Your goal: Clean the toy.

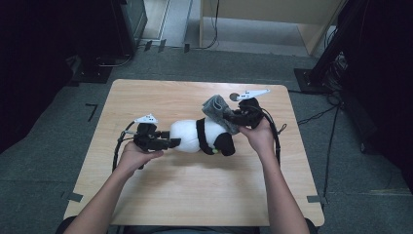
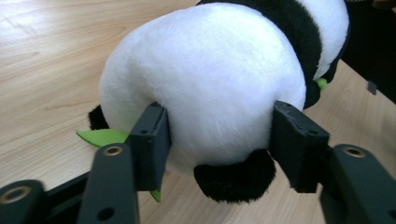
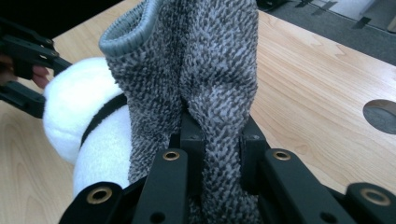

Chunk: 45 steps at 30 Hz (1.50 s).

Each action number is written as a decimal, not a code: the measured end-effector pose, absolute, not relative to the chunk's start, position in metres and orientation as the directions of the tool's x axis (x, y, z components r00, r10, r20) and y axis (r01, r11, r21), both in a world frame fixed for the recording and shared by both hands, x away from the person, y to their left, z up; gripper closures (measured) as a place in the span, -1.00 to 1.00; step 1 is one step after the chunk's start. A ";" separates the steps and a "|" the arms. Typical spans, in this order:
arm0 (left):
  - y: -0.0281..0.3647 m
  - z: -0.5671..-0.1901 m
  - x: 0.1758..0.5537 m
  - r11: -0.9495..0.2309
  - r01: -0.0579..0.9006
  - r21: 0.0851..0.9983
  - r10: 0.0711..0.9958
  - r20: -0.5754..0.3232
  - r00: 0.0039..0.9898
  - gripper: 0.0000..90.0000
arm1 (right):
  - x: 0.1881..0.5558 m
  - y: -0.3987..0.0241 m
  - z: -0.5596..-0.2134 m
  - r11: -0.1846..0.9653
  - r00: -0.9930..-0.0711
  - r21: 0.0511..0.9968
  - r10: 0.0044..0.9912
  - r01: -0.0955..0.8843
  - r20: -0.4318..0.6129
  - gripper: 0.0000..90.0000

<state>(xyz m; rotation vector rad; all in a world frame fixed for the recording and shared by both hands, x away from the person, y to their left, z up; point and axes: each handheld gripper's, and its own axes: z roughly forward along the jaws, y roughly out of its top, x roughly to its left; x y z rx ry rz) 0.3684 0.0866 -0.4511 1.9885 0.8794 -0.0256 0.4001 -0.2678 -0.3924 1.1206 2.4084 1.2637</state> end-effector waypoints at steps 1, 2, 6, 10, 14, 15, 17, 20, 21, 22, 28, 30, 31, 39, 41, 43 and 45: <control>0.087 -0.450 0.368 -0.322 0.572 0.755 0.570 -0.328 0.753 -0.14 | 0.402 -0.267 -0.393 0.350 -0.691 0.768 0.704 0.537 0.162 0.75; 0.088 -0.449 0.367 -0.334 0.552 0.764 0.569 -0.304 0.764 -0.15 | 0.403 -0.266 -0.392 0.350 -0.691 0.767 0.704 0.538 0.164 0.75; 0.093 -0.442 0.365 -0.354 0.478 0.804 0.544 -0.238 0.805 -0.17 | 0.409 -0.264 -0.393 0.351 -0.689 0.765 0.706 0.540 0.162 0.75; 0.094 -0.431 0.369 -0.337 0.459 0.822 0.498 -0.258 0.828 -0.27 | 0.418 -0.264 -0.396 0.330 -0.681 0.767 0.709 0.550 0.183 0.75; 0.084 -0.429 0.380 -0.403 0.441 0.802 0.485 -0.222 0.846 -0.37 | 0.427 -0.265 -0.399 0.307 -0.668 0.764 0.714 0.567 0.208 0.75; 0.082 -0.428 0.382 -0.421 0.422 0.803 0.479 -0.198 0.855 -0.38 | 0.429 -0.265 -0.399 0.307 -0.666 0.764 0.717 0.568 0.207 0.75; 0.080 -0.426 0.388 -0.433 0.400 0.808 0.472 -0.174 0.864 -0.38 | 0.432 -0.264 -0.399 0.315 -0.667 0.763 0.719 0.565 0.197 0.74; 0.079 -0.426 0.398 -0.467 0.368 0.804 0.444 -0.146 0.884 -0.38 | 0.437 -0.263 -0.399 0.314 -0.662 0.761 0.723 0.567 0.195 0.74; 0.078 -0.427 0.400 -0.482 0.351 0.803 0.427 -0.135 0.894 -0.37 | 0.438 -0.264 -0.400 0.311 -0.662 0.764 0.724 0.566 0.195 0.74; 0.078 -0.427 0.403 -0.495 0.338 0.800 0.414 -0.125 0.902 -0.39 | 0.440 -0.264 -0.401 0.305 -0.662 0.766 0.721 0.566 0.202 0.74; 0.067 -0.430 0.415 -0.556 0.313 0.770 0.397 -0.085 0.914 -0.61 | 0.446 -0.267 -0.407 0.257 -0.642 0.769 0.726 0.585 0.246 0.74; 0.060 -0.432 0.418 -0.574 0.313 0.757 0.422 -0.053 0.905 -0.68 | 0.447 -0.266 -0.409 0.254 -0.636 0.768 0.732 0.588 0.245 0.74; 0.059 -0.433 0.420 -0.577 0.314 0.754 0.424 -0.052 0.904 -0.69 | 0.448 -0.266 -0.409 0.253 -0.631 0.766 0.736 0.591 0.244 0.74; 0.057 -0.437 0.428 -0.564 0.322 0.760 0.439 -0.054 0.897 -0.50 | 0.452 -0.269 -0.413 0.219 -0.595 0.775 0.767 0.593 0.239 0.71; 0.059 -0.437 0.428 -0.565 0.322 0.760 0.445 -0.048 0.894 -0.36 | 0.451 -0.270 -0.411 0.193 -0.580 0.784 0.777 0.590 0.245 0.70; 0.060 -0.437 0.428 -0.553 0.341 0.760 0.463 -0.061 0.884 -0.20 | 0.450 -0.272 -0.409 0.168 -0.567 0.797 0.786 0.580 0.247 0.68; 0.061 -0.436 0.427 -0.549 0.349 0.759 0.474 -0.062 0.878 -0.04 | 0.448 -0.276 -0.406 0.160 -0.557 0.801 0.794 0.576 0.242 0.68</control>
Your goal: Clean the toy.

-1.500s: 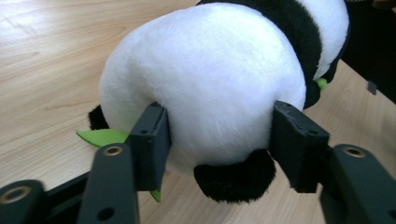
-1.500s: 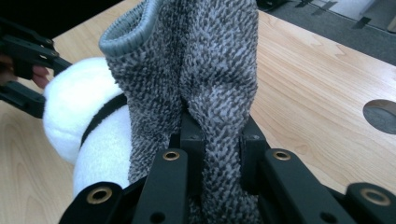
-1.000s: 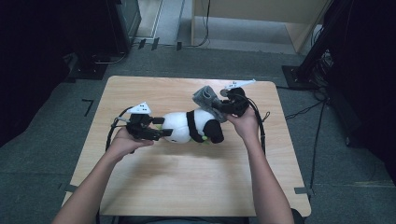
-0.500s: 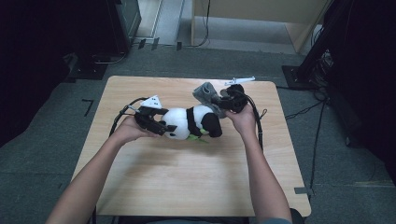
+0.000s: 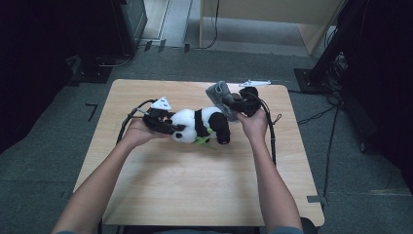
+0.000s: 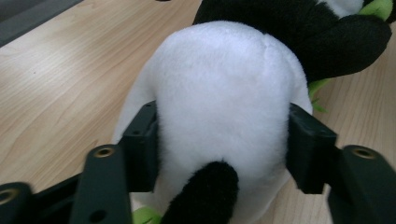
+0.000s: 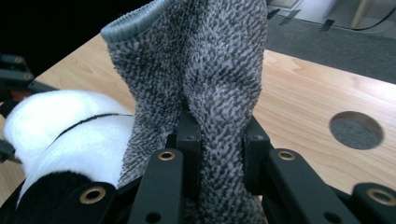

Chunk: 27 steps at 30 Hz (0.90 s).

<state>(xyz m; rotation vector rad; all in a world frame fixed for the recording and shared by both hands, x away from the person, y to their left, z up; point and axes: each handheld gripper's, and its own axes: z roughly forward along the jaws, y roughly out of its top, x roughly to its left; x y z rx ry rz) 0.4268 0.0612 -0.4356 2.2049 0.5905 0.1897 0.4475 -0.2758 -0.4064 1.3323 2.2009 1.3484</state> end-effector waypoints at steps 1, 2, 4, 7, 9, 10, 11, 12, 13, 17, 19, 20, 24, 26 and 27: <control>0.062 -0.435 0.427 -0.538 0.365 0.760 0.483 -0.078 0.872 0.04 | 0.446 -0.278 -0.405 0.158 -0.554 0.803 0.798 0.575 0.239 0.69; 0.063 -0.434 0.426 -0.536 0.373 0.758 0.488 -0.082 0.869 0.12 | 0.444 -0.280 -0.403 0.155 -0.552 0.803 0.798 0.575 0.241 0.69; 0.064 -0.433 0.426 -0.525 0.397 0.753 0.499 -0.105 0.860 0.25 | 0.439 -0.286 -0.398 0.132 -0.552 0.816 0.795 0.563 0.252 0.70; 0.064 -0.427 0.424 -0.490 0.452 0.745 0.527 -0.161 0.835 0.36 | 0.423 -0.294 -0.389 0.098 -0.564 0.841 0.782 0.532 0.265 0.71; 0.065 -0.422 0.423 -0.449 0.506 0.736 0.544 -0.224 0.809 0.38 | 0.411 -0.298 -0.381 0.092 -0.578 0.856 0.773 0.509 0.261 0.72; 0.066 -0.420 0.420 -0.432 0.516 0.740 0.549 -0.239 0.801 0.38 | 0.403 -0.300 -0.377 0.088 -0.586 0.866 0.769 0.492 0.255 0.72; 0.067 -0.419 0.417 -0.416 0.530 0.739 0.561 -0.250 0.789 0.38 | 0.395 -0.301 -0.373 0.081 -0.597 0.877 0.761 0.474 0.252 0.72; 0.067 -0.417 0.414 -0.403 0.551 0.731 0.579 -0.263 0.772 0.38 | 0.386 -0.302 -0.368 0.074 -0.609 0.884 0.751 0.461 0.254 0.72; 0.068 -0.417 0.410 -0.381 0.566 0.731 0.598 -0.273 0.754 0.38 | 0.378 -0.303 -0.364 0.070 -0.616 0.891 0.746 0.448 0.251 0.72; 0.072 -0.415 0.389 -0.289 0.601 0.745 0.658 -0.301 0.690 0.38 | 0.346 -0.301 -0.358 0.086 -0.655 0.913 0.724 0.399 0.218 0.72; 0.073 -0.416 0.380 -0.243 0.611 0.754 0.677 -0.320 0.663 0.37 | 0.334 -0.295 -0.361 0.097 -0.675 0.909 0.702 0.406 0.227 0.72; 0.072 -0.416 0.376 -0.222 0.614 0.757 0.685 -0.327 0.651 0.37 | 0.329 -0.291 -0.365 0.112 -0.689 0.906 0.689 0.409 0.226 0.72; 0.063 -0.417 0.360 -0.205 0.600 0.774 0.708 -0.306 0.636 0.36 | 0.319 -0.269 -0.385 0.196 -0.705 0.881 0.683 0.430 0.192 0.72; 0.059 -0.422 0.352 -0.192 0.605 0.773 0.710 -0.316 0.629 0.36 | 0.322 -0.263 -0.394 0.207 -0.687 0.871 0.702 0.446 0.185 0.72; 0.057 -0.426 0.349 -0.191 0.611 0.768 0.715 -0.317 0.623 0.35 | 0.325 -0.262 -0.397 0.209 -0.680 0.867 0.709 0.452 0.183 0.73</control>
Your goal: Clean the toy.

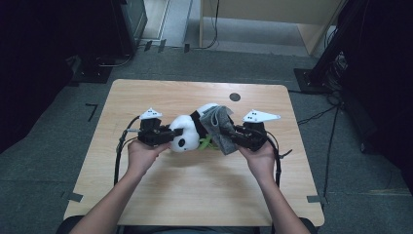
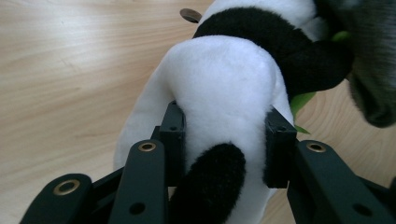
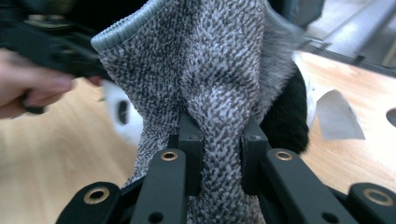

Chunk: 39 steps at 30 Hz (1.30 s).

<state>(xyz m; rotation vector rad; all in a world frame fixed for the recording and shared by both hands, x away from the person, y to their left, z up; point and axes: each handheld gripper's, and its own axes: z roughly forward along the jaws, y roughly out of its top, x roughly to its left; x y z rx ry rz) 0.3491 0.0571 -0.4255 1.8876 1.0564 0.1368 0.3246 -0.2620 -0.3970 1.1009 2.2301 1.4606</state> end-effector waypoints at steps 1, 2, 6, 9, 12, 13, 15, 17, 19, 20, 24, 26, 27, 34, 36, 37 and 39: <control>0.056 -0.428 0.347 -0.185 0.616 0.766 0.722 -0.320 0.614 0.35 | 0.327 -0.261 -0.399 0.213 -0.674 0.861 0.716 0.462 0.185 0.73; 0.055 -0.431 0.346 -0.191 0.628 0.754 0.723 -0.325 0.610 0.34 | 0.329 -0.260 -0.402 0.218 -0.670 0.857 0.719 0.467 0.183 0.73; 0.057 -0.434 0.340 -0.172 0.630 0.757 0.732 -0.330 0.596 0.33 | 0.335 -0.259 -0.406 0.212 -0.666 0.852 0.720 0.478 0.194 0.73; 0.056 -0.435 0.338 -0.176 0.624 0.761 0.738 -0.317 0.595 0.29 | 0.334 -0.257 -0.400 0.194 -0.675 0.872 0.713 0.449 0.190 0.73; 0.054 -0.435 0.338 -0.182 0.616 0.767 0.739 -0.306 0.600 0.24 | 0.336 -0.254 -0.393 0.175 -0.661 0.894 0.733 0.411 0.160 0.72; 0.054 -0.435 0.337 -0.184 0.614 0.768 0.739 -0.304 0.601 0.22 | 0.339 -0.252 -0.393 0.172 -0.657 0.895 0.737 0.412 0.160 0.72; 0.055 -0.435 0.338 -0.190 0.609 0.770 0.733 -0.302 0.610 0.18 | 0.346 -0.247 -0.394 0.200 -0.648 0.879 0.747 0.433 0.149 0.72; 0.056 -0.436 0.339 -0.194 0.610 0.768 0.726 -0.306 0.616 0.05 | 0.351 -0.246 -0.398 0.199 -0.643 0.867 0.748 0.456 0.167 0.72; 0.057 -0.436 0.341 -0.201 0.604 0.771 0.716 -0.305 0.628 -0.09 | 0.353 -0.247 -0.399 0.197 -0.644 0.860 0.743 0.470 0.182 0.73; 0.058 -0.435 0.342 -0.212 0.601 0.771 0.709 -0.302 0.638 -0.17 | 0.354 -0.248 -0.399 0.200 -0.642 0.854 0.743 0.481 0.189 0.73; 0.065 -0.426 0.348 -0.273 0.577 0.770 0.667 -0.281 0.690 -0.37 | 0.356 -0.251 -0.400 0.210 -0.641 0.844 0.743 0.493 0.190 0.74; 0.073 -0.423 0.350 -0.281 0.559 0.780 0.649 -0.275 0.709 -0.36 | 0.357 -0.253 -0.401 0.204 -0.643 0.843 0.739 0.498 0.202 0.74; 0.078 -0.421 0.352 -0.280 0.556 0.783 0.629 -0.287 0.722 -0.36 | 0.357 -0.253 -0.401 0.206 -0.645 0.842 0.737 0.498 0.201 0.74; 0.102 -0.416 0.371 -0.387 0.473 0.792 0.509 -0.245 0.826 -0.32 | 0.359 -0.255 -0.401 0.215 -0.654 0.839 0.729 0.500 0.203 0.74; 0.102 -0.418 0.380 -0.420 0.446 0.790 0.462 -0.237 0.855 -0.32 | 0.360 -0.255 -0.402 0.213 -0.655 0.839 0.727 0.501 0.207 0.74; 0.101 -0.420 0.385 -0.439 0.433 0.787 0.430 -0.240 0.871 -0.32 | 0.360 -0.255 -0.401 0.215 -0.655 0.837 0.727 0.503 0.207 0.74; 0.096 -0.425 0.392 -0.467 0.425 0.775 0.396 -0.246 0.885 -0.37 | 0.361 -0.255 -0.402 0.214 -0.658 0.836 0.722 0.505 0.212 0.74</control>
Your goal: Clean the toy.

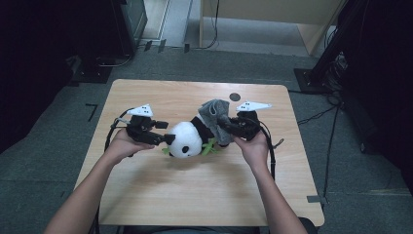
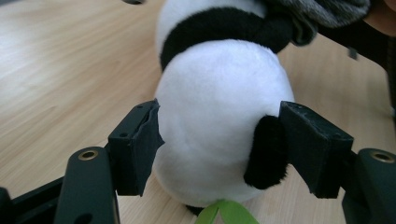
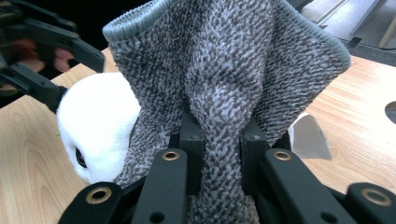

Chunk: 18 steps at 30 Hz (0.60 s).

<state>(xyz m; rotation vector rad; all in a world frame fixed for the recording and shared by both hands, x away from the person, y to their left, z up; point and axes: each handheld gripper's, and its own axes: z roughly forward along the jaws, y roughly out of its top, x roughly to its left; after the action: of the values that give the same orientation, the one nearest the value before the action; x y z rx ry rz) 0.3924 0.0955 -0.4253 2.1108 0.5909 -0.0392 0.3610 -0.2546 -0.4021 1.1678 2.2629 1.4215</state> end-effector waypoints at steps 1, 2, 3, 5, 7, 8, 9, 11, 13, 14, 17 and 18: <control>0.092 -0.428 0.395 -0.482 0.421 0.769 0.375 -0.253 0.892 -0.41 | 0.362 -0.255 -0.403 0.214 -0.660 0.835 0.720 0.507 0.216 0.74; 0.089 -0.431 0.398 -0.490 0.418 0.765 0.360 -0.259 0.896 -0.44 | 0.362 -0.255 -0.403 0.216 -0.659 0.833 0.720 0.509 0.217 0.74; 0.086 -0.434 0.399 -0.489 0.415 0.767 0.347 -0.265 0.900 -0.49 | 0.363 -0.255 -0.404 0.216 -0.660 0.832 0.718 0.510 0.219 0.74; 0.081 -0.441 0.401 -0.495 0.396 0.773 0.335 -0.251 0.908 -0.61 | 0.364 -0.255 -0.406 0.216 -0.662 0.832 0.716 0.511 0.221 0.75; 0.077 -0.448 0.403 -0.500 0.400 0.768 0.319 -0.266 0.910 -0.74 | 0.364 -0.255 -0.406 0.217 -0.664 0.829 0.712 0.515 0.227 0.75; 0.075 -0.451 0.404 -0.505 0.396 0.767 0.318 -0.261 0.911 -0.82 | 0.364 -0.255 -0.406 0.218 -0.666 0.829 0.711 0.515 0.226 0.75; 0.073 -0.454 0.404 -0.504 0.403 0.764 0.317 -0.270 0.909 -0.90 | 0.364 -0.255 -0.406 0.219 -0.667 0.828 0.710 0.516 0.227 0.75; 0.070 -0.459 0.407 -0.500 0.418 0.759 0.320 -0.286 0.903 -1.00 | 0.364 -0.255 -0.406 0.221 -0.667 0.828 0.710 0.515 0.226 0.75; 0.070 -0.463 0.409 -0.495 0.418 0.762 0.300 -0.302 0.905 -1.00 | 0.364 -0.255 -0.406 0.222 -0.669 0.829 0.708 0.514 0.226 0.75; 0.069 -0.464 0.410 -0.490 0.421 0.764 0.295 -0.309 0.904 -1.00 | 0.364 -0.255 -0.406 0.223 -0.669 0.828 0.708 0.514 0.224 0.75; 0.068 -0.466 0.410 -0.490 0.432 0.757 0.274 -0.337 0.901 -0.90 | 0.364 -0.254 -0.406 0.224 -0.672 0.831 0.706 0.509 0.222 0.75; 0.068 -0.466 0.409 -0.493 0.426 0.758 0.274 -0.330 0.903 -0.83 | 0.364 -0.254 -0.407 0.225 -0.672 0.831 0.707 0.509 0.221 0.75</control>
<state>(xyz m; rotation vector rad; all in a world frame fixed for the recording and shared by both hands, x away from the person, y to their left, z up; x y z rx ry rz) 0.4091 0.0677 -0.4656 2.1164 0.5008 -0.2038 0.3643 -0.2539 -0.4065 1.1571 2.2905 1.4288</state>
